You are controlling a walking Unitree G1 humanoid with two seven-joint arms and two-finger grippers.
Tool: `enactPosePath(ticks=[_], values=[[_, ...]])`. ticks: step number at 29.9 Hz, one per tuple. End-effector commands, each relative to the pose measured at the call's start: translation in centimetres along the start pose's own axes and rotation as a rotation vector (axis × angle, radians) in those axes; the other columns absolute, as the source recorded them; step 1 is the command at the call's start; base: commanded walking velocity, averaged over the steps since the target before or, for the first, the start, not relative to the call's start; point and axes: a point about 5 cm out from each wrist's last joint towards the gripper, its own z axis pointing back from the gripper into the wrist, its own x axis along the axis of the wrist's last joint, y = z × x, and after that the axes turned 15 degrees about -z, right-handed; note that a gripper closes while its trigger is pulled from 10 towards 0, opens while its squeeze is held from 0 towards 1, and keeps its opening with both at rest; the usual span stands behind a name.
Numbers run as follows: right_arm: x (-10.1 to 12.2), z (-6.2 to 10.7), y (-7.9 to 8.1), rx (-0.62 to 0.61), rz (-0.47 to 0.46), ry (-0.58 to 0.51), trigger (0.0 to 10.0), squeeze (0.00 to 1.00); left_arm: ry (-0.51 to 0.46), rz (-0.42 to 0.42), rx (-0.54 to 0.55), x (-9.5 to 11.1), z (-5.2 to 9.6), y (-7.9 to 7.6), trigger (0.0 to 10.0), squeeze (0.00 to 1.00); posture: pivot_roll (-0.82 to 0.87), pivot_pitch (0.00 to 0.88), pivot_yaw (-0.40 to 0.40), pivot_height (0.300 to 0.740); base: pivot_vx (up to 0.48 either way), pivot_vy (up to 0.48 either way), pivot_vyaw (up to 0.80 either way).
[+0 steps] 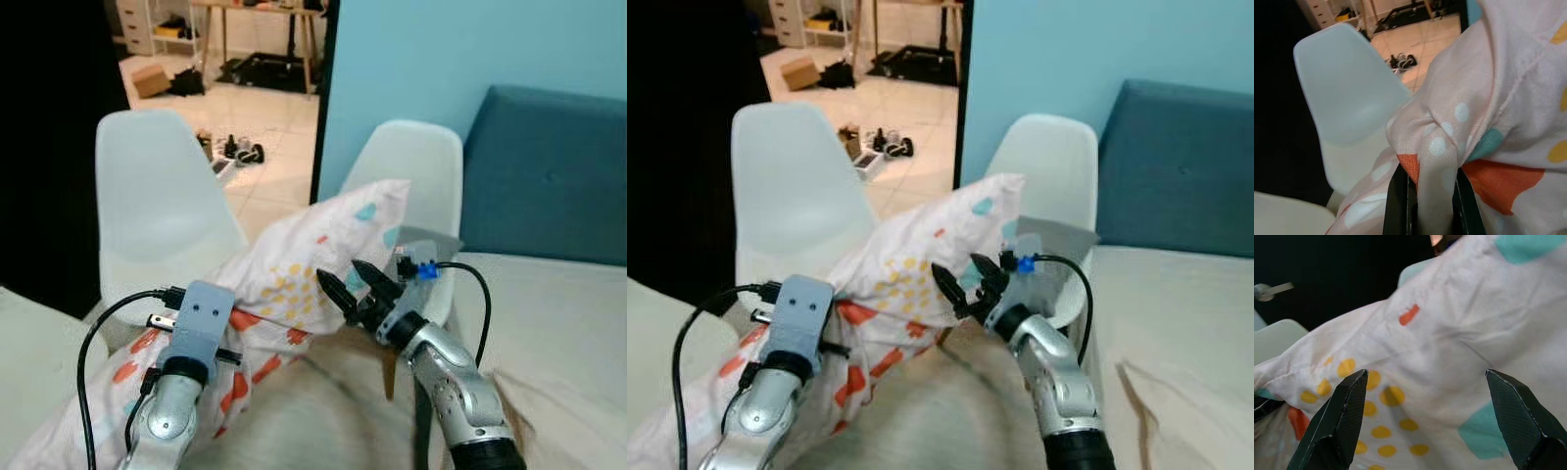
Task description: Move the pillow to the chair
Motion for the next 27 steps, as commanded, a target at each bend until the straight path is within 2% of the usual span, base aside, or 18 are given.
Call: enactPosePath(ticks=[1, 8, 17, 22, 27], values=[[0.4, 0.0, 0.2, 0.016, 0.001, -0.022, 10.0, 0.0, -0.093, 0.009, 0.038, 1.6, -0.2, 0.7, 10.0, 0.0, -0.01, 0.0, -0.07, 0.735, 0.0, 0.0, 0.77], [0.4, -0.1, 0.3, 0.015, 0.004, -0.023, 10.0, 0.0, -0.153, -0.016, 0.037, 2.7, -0.9, 1.3, 10.0, 0.0, 0.0, 0.0, -0.07, 0.735, 0.0, 0.0, 0.77], [0.6, -0.2, 0.0, -0.007, -0.008, -0.034, 10.0, 0.0, -0.153, -0.016, 0.027, 2.7, -1.0, 1.2, 10.0, 0.0, -0.01, 0.0, -0.066, 0.735, 0.0, 0.0, 0.77], [0.7, -0.5, -0.2, -0.038, -0.017, -0.039, 10.0, 0.0, -0.166, 0.0, 0.023, 2.8, -1.2, 1.8, 10.0, 0.0, -0.01, 0.0, -0.067, 0.735, 0.0, 0.0, 0.0], [0.9, -0.9, -0.5, -0.08, -0.033, -0.046, 10.0, 0.0, -0.24, 0.017, 0.032, 4.2, -2.2, 3.4, 10.0, 0.0, -0.01, 0.0, -0.057, 0.735, 0.319, 0.0, 0.0]])
